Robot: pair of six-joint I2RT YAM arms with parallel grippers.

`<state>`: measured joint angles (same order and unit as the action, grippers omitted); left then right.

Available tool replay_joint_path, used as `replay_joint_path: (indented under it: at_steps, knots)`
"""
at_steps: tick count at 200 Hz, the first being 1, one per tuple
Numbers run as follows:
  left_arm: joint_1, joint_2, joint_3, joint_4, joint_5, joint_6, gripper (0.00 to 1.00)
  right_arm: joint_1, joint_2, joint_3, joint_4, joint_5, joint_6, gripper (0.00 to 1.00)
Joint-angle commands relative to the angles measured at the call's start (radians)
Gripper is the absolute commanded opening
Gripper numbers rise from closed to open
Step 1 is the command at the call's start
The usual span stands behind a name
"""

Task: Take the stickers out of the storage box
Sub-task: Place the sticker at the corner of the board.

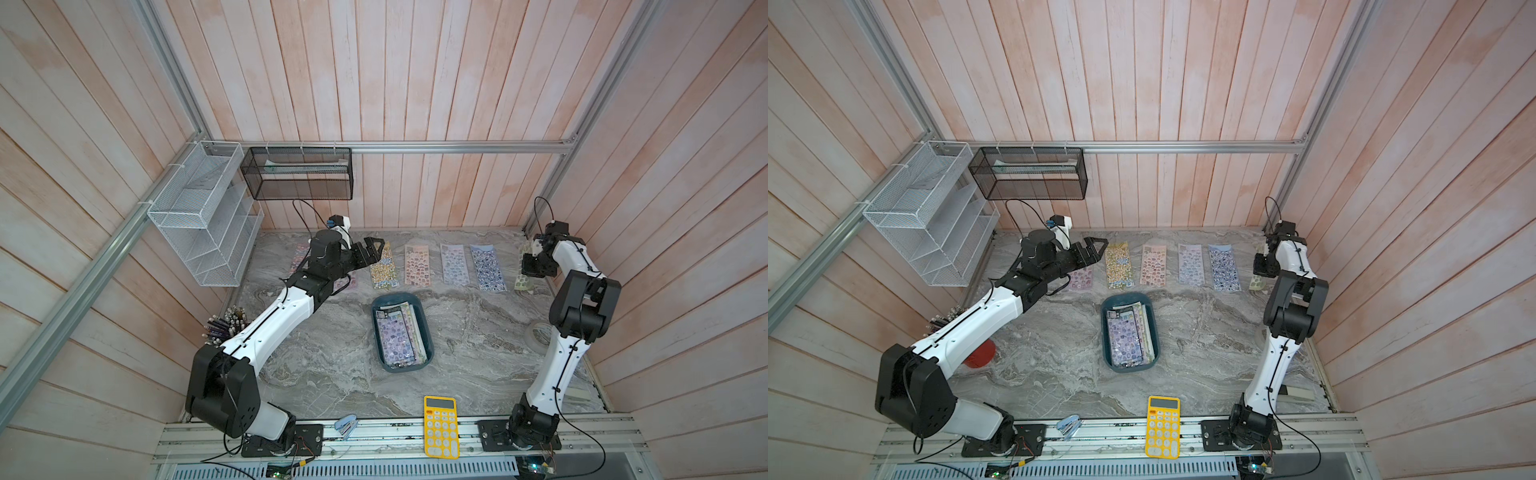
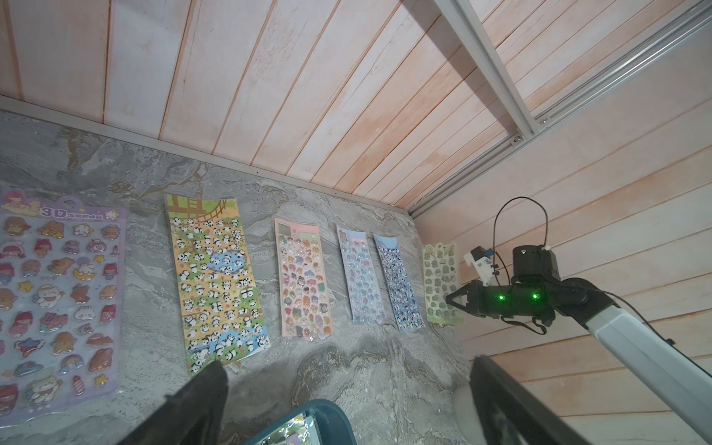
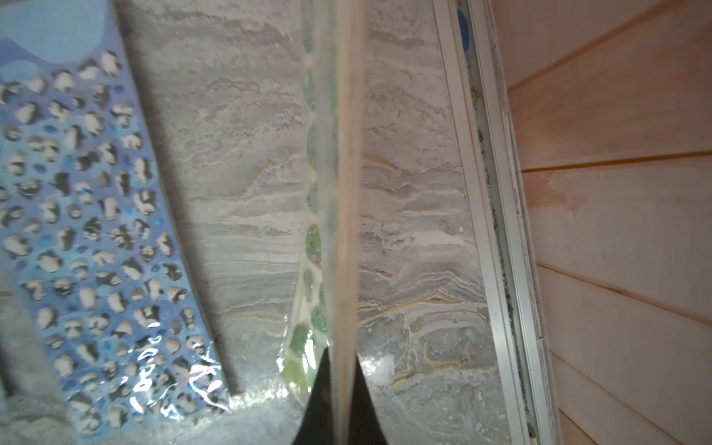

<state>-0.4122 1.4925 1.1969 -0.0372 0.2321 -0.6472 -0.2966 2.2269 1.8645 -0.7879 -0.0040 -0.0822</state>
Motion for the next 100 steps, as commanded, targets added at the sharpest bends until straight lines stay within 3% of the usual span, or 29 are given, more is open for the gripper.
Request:
replay_joint_path:
  at_steps: [1, 62, 100]
  knots:
    - [0.004, 0.024, 0.027, 0.015, 0.034, -0.015, 1.00, 0.000, 0.062, 0.041, -0.048, 0.096, -0.007, 0.00]
    - [0.005, 0.052, 0.049, 0.016, 0.047, -0.014, 1.00, 0.027, 0.105, 0.010, 0.020, 0.217, -0.043, 0.00]
    - [0.004, 0.064, 0.050, 0.023, 0.053, -0.019, 1.00, 0.082, 0.082, -0.045, 0.100, 0.276, -0.082, 0.20]
